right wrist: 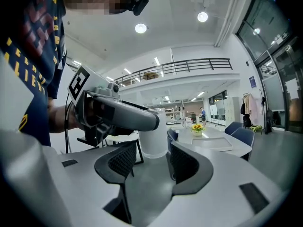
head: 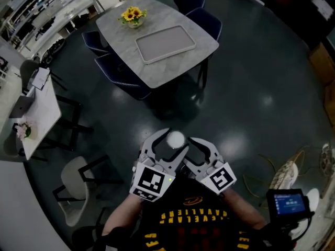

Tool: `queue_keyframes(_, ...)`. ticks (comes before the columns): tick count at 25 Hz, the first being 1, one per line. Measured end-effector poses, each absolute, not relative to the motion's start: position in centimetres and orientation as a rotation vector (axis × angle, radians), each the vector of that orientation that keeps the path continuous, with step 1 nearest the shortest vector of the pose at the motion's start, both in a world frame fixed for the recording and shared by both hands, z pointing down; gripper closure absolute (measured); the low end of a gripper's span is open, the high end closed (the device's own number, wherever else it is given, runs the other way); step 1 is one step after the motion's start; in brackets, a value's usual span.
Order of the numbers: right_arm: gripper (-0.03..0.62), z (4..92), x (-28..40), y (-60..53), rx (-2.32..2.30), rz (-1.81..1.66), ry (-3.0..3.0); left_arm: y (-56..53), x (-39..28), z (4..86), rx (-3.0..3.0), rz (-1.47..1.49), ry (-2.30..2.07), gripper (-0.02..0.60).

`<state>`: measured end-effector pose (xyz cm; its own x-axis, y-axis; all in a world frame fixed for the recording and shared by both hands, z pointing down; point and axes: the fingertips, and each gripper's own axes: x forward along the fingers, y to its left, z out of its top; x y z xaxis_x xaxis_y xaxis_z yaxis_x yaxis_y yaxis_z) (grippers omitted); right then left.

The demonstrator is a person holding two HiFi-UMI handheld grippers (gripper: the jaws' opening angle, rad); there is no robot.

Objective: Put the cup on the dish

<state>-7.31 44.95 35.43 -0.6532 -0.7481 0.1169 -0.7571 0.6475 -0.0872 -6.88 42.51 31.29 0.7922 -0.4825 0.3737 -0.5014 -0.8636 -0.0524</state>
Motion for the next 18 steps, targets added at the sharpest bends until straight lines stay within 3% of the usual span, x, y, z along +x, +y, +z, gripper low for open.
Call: queue_keyframes(18, 0.384, 35.5, -6.6, 37.2, 1.253, 0.188, -2.804, 35.4, -5.3, 32.4, 2.905, 0.586, -0.808, 0.311)
